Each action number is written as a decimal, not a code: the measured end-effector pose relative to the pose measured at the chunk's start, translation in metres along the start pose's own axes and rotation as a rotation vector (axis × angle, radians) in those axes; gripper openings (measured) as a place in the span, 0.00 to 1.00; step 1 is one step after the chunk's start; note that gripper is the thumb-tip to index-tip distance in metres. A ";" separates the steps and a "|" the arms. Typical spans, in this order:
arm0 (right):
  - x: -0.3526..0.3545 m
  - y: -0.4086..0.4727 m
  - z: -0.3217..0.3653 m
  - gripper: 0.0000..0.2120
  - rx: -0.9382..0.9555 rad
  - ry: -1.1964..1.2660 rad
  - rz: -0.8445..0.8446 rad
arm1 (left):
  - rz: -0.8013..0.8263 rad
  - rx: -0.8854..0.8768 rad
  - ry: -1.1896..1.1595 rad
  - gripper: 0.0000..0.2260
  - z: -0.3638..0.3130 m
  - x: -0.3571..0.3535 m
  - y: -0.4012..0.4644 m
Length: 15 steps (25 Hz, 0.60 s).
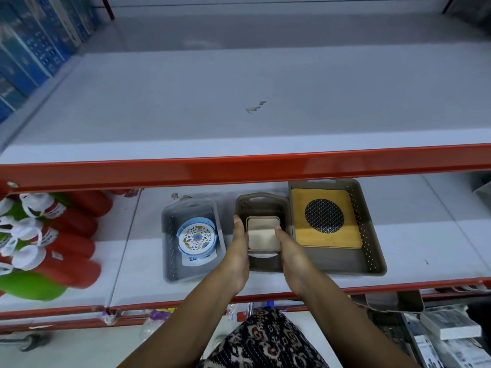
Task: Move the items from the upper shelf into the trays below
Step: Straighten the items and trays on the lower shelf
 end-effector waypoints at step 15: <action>-0.004 -0.024 0.013 0.23 0.021 0.198 0.012 | 0.013 0.030 -0.065 0.34 -0.013 0.006 -0.016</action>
Point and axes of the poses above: each hand's wrist, its own y-axis towards the middle knuckle, its own x-axis out of the back of the hand, z = x × y, the point moved 5 cm from there along y, towards the middle knuckle, and after that the axes turned 7 degrees about -x, right-handed, at the moved point
